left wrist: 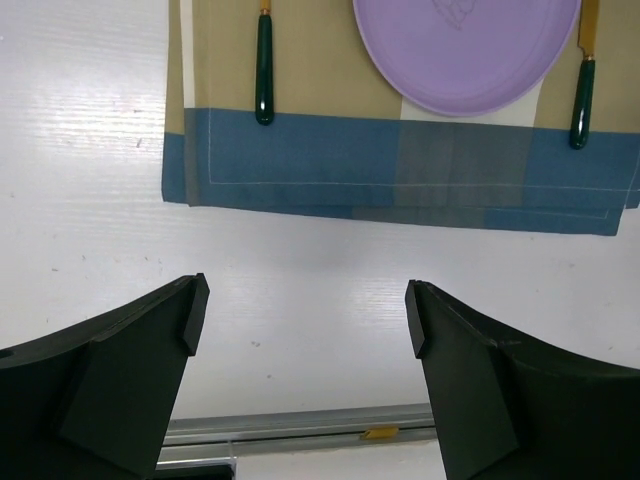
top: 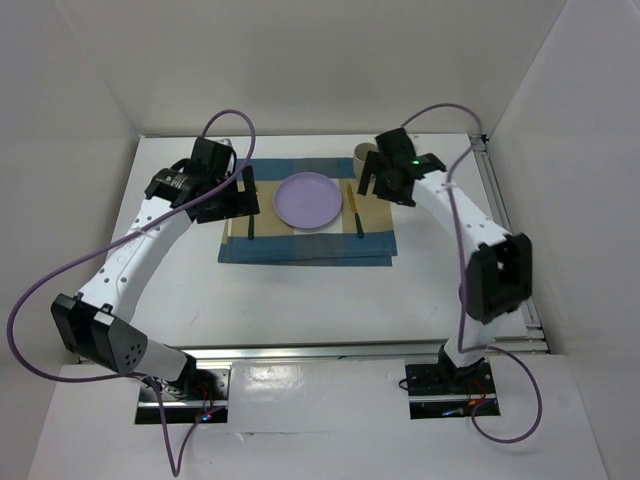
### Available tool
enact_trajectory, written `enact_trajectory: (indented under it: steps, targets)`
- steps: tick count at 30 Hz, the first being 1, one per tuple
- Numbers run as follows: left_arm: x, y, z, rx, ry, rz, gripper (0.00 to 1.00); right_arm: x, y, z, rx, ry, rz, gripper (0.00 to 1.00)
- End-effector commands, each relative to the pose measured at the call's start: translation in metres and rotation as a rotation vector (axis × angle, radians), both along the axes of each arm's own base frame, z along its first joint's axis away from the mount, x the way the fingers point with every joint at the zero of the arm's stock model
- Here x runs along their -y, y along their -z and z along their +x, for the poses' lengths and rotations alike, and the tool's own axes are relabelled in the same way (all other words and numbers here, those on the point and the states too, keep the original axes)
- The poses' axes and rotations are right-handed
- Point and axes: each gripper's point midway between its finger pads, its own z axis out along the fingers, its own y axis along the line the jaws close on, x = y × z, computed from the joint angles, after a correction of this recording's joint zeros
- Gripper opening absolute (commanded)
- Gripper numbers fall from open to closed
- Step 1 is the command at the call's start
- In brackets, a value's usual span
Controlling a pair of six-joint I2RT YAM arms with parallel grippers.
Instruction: Set the dinner table for one person
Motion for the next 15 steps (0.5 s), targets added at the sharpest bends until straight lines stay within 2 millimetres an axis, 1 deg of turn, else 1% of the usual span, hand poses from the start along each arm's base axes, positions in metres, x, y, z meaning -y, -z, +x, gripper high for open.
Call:
enact_trajectory:
  steps: [1,2,3,4,5,6,7,8,9,11,12,13,14,15]
  targets:
    - [-0.005,-0.030,0.006,0.102,-0.019,0.003,1.00,0.054,-0.041,-0.023,0.058,0.170,0.010,1.00]
    - [-0.005,-0.030,0.006,0.103,-0.019,0.003,1.00,0.062,-0.051,-0.032,0.076,0.183,0.017,1.00]
    - [-0.003,-0.030,0.005,0.100,-0.013,-0.004,1.00,0.073,-0.043,-0.045,0.043,0.202,-0.008,1.00]
    - [-0.003,-0.030,0.005,0.100,-0.013,-0.004,1.00,0.084,-0.044,-0.051,0.041,0.238,-0.010,1.00]
    - [-0.003,-0.030,0.005,0.100,-0.013,-0.004,1.00,0.093,-0.052,-0.059,0.062,0.266,-0.009,1.00]
    - [-0.003,-0.030,0.005,0.100,-0.013,-0.004,1.00,0.099,-0.044,-0.071,0.036,0.275,-0.019,1.00]
    - [-0.002,-0.030,0.005,0.098,-0.007,-0.010,1.00,0.111,-0.052,-0.079,0.059,0.312,-0.018,1.00]
    - [-0.001,-0.031,0.006,0.106,-0.007,-0.014,1.00,0.117,-0.044,-0.083,0.042,0.329,-0.036,1.00]
    - [-0.001,-0.031,0.006,0.107,-0.007,-0.014,1.00,0.124,-0.043,-0.093,0.047,0.343,-0.034,1.00]
    - [-0.001,-0.028,0.008,0.099,0.000,-0.005,1.00,0.138,-0.044,-0.102,0.054,0.382,-0.033,1.00]
    - [-0.001,-0.028,0.008,0.099,0.000,-0.005,1.00,0.142,-0.049,-0.107,0.075,0.391,-0.025,1.00]
    - [0.000,-0.029,0.009,0.107,0.000,-0.008,1.00,0.144,-0.043,-0.113,0.061,0.395,-0.022,1.00]
    - [0.000,-0.033,0.010,0.116,-0.001,-0.011,1.00,0.147,-0.042,-0.117,0.058,0.396,-0.017,1.00]
    - [0.000,-0.033,0.010,0.116,-0.001,-0.011,1.00,0.147,-0.047,-0.120,0.084,0.388,-0.015,1.00]
